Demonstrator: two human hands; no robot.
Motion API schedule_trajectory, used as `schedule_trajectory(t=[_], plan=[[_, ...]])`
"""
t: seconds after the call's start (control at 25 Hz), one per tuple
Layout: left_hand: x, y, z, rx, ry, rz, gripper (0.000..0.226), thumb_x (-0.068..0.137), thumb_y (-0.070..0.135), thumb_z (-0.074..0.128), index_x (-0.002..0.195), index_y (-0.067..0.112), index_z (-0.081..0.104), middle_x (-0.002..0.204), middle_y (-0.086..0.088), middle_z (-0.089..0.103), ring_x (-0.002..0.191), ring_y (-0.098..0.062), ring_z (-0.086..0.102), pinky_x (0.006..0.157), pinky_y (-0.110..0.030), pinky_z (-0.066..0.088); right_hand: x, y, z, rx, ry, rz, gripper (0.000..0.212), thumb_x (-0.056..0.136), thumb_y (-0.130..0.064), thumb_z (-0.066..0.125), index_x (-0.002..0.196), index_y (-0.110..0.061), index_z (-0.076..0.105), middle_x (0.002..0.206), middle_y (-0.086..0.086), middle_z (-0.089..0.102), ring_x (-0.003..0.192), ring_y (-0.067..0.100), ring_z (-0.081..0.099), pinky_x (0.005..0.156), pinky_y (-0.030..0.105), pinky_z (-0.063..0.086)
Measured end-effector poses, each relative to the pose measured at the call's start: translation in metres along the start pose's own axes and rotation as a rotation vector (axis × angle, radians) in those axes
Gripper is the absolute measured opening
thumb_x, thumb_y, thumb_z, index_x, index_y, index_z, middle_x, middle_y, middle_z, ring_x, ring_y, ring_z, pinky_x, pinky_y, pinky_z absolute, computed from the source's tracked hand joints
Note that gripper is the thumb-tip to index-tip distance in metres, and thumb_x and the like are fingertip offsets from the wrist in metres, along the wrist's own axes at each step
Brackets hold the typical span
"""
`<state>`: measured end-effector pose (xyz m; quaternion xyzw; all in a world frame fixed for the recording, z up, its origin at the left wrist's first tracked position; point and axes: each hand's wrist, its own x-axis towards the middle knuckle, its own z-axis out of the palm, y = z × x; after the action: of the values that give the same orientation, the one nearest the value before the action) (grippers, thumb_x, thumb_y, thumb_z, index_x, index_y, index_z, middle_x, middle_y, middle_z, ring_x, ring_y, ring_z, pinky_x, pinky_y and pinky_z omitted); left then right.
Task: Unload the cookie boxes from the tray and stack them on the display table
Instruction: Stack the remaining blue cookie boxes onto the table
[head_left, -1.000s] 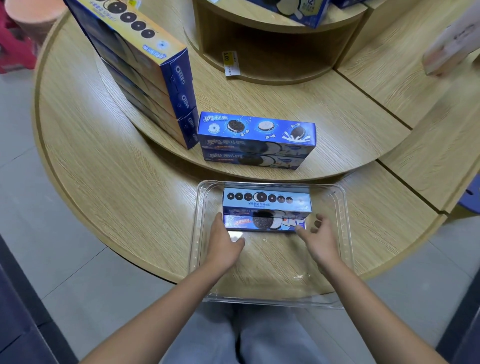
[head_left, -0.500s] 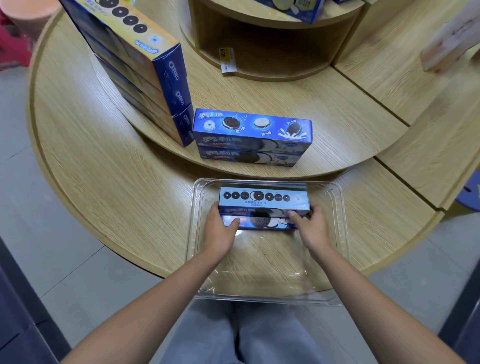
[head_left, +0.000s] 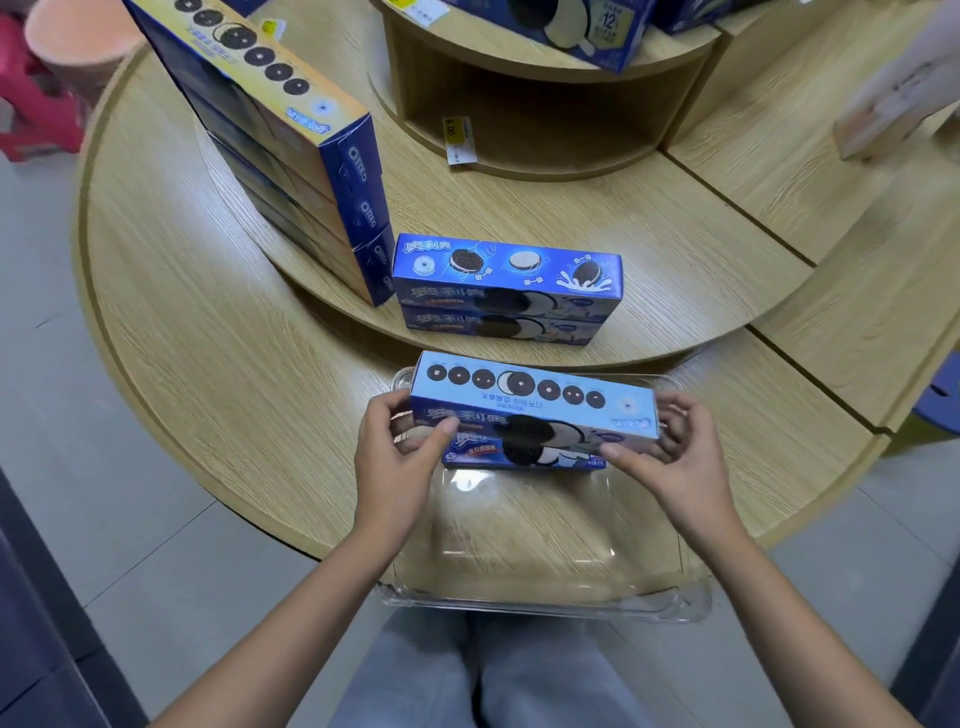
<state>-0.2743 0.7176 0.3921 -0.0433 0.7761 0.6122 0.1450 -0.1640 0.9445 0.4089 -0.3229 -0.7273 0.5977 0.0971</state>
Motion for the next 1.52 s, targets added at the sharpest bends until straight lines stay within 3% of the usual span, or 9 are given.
schedule_trajectory(t=[0.12,0.36,0.48,0.56,0.76,0.96,1.04,1.24,1.52], plan=[[0.002,0.028,-0.006,0.001,0.004,0.150,0.035,0.078,0.021,0.073,0.106,0.027,0.053,0.113,-0.002,0.061,0.093,-0.002,0.061,0.074,-0.014,0.050,0.003,-0.033,-0.016,-0.067,-0.048,-0.114,0.076,0.052,-0.047,0.084,0.118,-0.027,0.052,0.110,-0.008,0.064,0.098,0.003,0.063,0.084,0.015,0.050],[0.038,0.083,-0.006,0.107,0.102,0.414,0.035,0.081,0.021,0.068,0.114,0.023,0.057,0.106,0.004,0.063,0.089,-0.002,0.059,0.079,-0.016,0.048,0.042,-0.095,-0.023,-0.116,0.002,-0.349,0.064,0.058,-0.040,0.083,0.114,-0.041,0.052,0.109,-0.021,0.065,0.107,0.002,0.060,0.093,0.023,0.049],[0.061,0.094,-0.004,0.149,0.151,0.424,0.035,0.084,0.023,0.065,0.117,0.016,0.057,0.105,0.004,0.065,0.090,0.001,0.059,0.079,-0.012,0.047,0.078,-0.108,-0.013,-0.194,-0.016,-0.386,0.066,0.065,-0.037,0.078,0.125,-0.030,0.051,0.120,-0.007,0.062,0.114,0.012,0.058,0.098,0.041,0.049],[0.073,0.095,-0.005,0.209,0.167,0.420,0.036,0.086,0.026,0.063,0.119,0.015,0.056,0.112,0.000,0.067,0.096,-0.007,0.061,0.079,-0.013,0.048,0.094,-0.110,-0.004,-0.226,-0.041,-0.382,0.061,0.069,-0.032,0.077,0.124,-0.026,0.052,0.116,-0.011,0.063,0.111,0.009,0.058,0.097,0.044,0.049],[0.085,0.087,-0.004,0.256,0.168,0.402,0.035,0.085,0.027,0.063,0.118,0.017,0.058,0.110,-0.001,0.068,0.095,-0.011,0.063,0.079,-0.015,0.048,0.110,-0.098,0.006,-0.277,-0.072,-0.355,0.056,0.074,-0.026,0.075,0.125,-0.025,0.052,0.113,-0.016,0.061,0.110,0.009,0.057,0.096,0.045,0.048],[0.089,0.079,-0.004,0.311,0.195,0.412,0.033,0.085,0.029,0.061,0.116,0.020,0.059,0.108,0.003,0.068,0.095,-0.015,0.063,0.085,-0.034,0.053,0.111,-0.091,0.012,-0.259,-0.055,-0.334,0.062,0.073,-0.023,0.077,0.129,-0.021,0.051,0.114,-0.012,0.063,0.107,0.006,0.057,0.096,0.036,0.048],[0.090,0.078,-0.004,0.332,0.204,0.421,0.033,0.086,0.030,0.060,0.117,0.020,0.059,0.109,0.002,0.068,0.095,-0.014,0.063,0.084,-0.031,0.052,0.110,-0.091,0.014,-0.245,-0.053,-0.322,0.063,0.073,-0.022,0.077,0.129,-0.023,0.049,0.111,-0.015,0.061,0.107,0.005,0.057,0.095,0.037,0.049],[0.092,0.076,-0.005,0.258,0.169,0.399,0.034,0.086,0.021,0.062,0.119,0.016,0.058,0.102,0.004,0.065,0.089,-0.003,0.058,0.072,0.000,0.042,0.107,-0.089,0.017,-0.243,-0.043,-0.311,0.064,0.075,-0.022,0.075,0.132,-0.023,0.045,0.115,-0.012,0.059,0.112,0.011,0.056,0.090,0.037,0.053],[0.066,0.054,-0.006,0.156,0.248,0.334,0.033,0.084,0.008,0.058,0.116,0.014,0.049,0.105,0.005,0.057,0.085,0.002,0.056,0.074,-0.006,0.044,0.082,-0.065,0.011,-0.170,0.074,-0.182,0.070,0.073,-0.023,0.077,0.133,-0.026,0.041,0.124,-0.004,0.054,0.107,0.010,0.055,0.086,0.025,0.046]])
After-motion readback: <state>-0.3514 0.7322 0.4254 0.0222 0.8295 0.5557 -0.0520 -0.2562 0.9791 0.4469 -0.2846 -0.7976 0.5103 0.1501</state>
